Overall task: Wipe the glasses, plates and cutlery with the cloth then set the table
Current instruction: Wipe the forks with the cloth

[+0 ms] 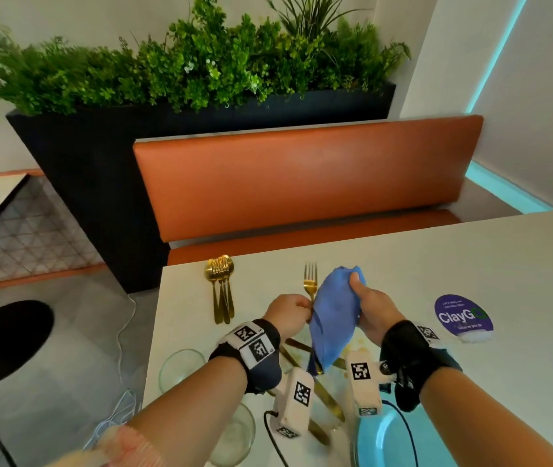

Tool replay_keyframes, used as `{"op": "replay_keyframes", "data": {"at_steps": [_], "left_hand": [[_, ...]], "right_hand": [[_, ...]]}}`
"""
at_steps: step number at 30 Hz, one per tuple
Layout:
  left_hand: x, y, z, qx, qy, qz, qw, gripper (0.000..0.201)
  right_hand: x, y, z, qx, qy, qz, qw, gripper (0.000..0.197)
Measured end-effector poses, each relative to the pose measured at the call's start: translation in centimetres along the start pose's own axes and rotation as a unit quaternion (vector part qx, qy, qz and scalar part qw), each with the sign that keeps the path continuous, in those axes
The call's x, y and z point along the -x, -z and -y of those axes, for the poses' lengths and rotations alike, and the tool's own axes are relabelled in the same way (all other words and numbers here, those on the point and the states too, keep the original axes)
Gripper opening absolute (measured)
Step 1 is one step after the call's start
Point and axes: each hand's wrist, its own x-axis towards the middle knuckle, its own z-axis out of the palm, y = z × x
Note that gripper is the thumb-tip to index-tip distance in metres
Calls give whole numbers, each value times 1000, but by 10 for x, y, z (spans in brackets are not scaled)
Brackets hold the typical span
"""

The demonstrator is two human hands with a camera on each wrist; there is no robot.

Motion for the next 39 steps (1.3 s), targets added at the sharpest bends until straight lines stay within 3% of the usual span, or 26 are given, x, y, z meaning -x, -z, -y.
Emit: {"op": "replay_keyframes", "data": {"at_steps": [3, 7, 12, 16, 17, 20, 22, 26, 29, 33, 36, 39], "left_hand": [[4, 3, -2, -10, -16, 24, 1000, 26], [10, 16, 1, -44, -67, 33, 996, 29], [17, 20, -5, -134, -122, 39, 983, 28], [17, 27, -9, -130, -127, 31, 983, 25], [16, 30, -10, -130, -125, 31, 983, 25], [16, 36, -8, -119, -112, 36, 986, 28], [17, 38, -6, -122, -114, 42, 985, 28], [18, 41, -11, -144, -130, 47, 980, 25], [15, 47, -16, -160, -132, 42, 977, 23], [10, 49, -25, -174, -128, 44, 975, 25], [7, 46, -26, -162, -109, 47, 980, 27], [0, 54, -20, -82, -70, 3, 994, 28]], "right_hand": [[1, -19, -7, -34, -7, 8, 999, 53], [14, -36, -4, 53, 23, 64, 996, 19], [13, -48, 2, 132, 115, -49, 983, 12], [7, -51, 10, 193, 126, -126, 965, 24], [6, -51, 11, 202, 123, -121, 964, 24], [9, -50, 16, 251, 101, -3, 963, 10], [11, -47, 20, 266, 97, 36, 958, 7], [11, -50, 31, 345, 147, -37, 926, 16], [12, -57, 37, 413, 198, -107, 882, 25], [6, -59, 46, 436, 219, -185, 853, 42], [5, -42, 64, 366, 203, -237, 877, 39], [4, -15, 76, 258, 176, -180, 933, 25]]}}
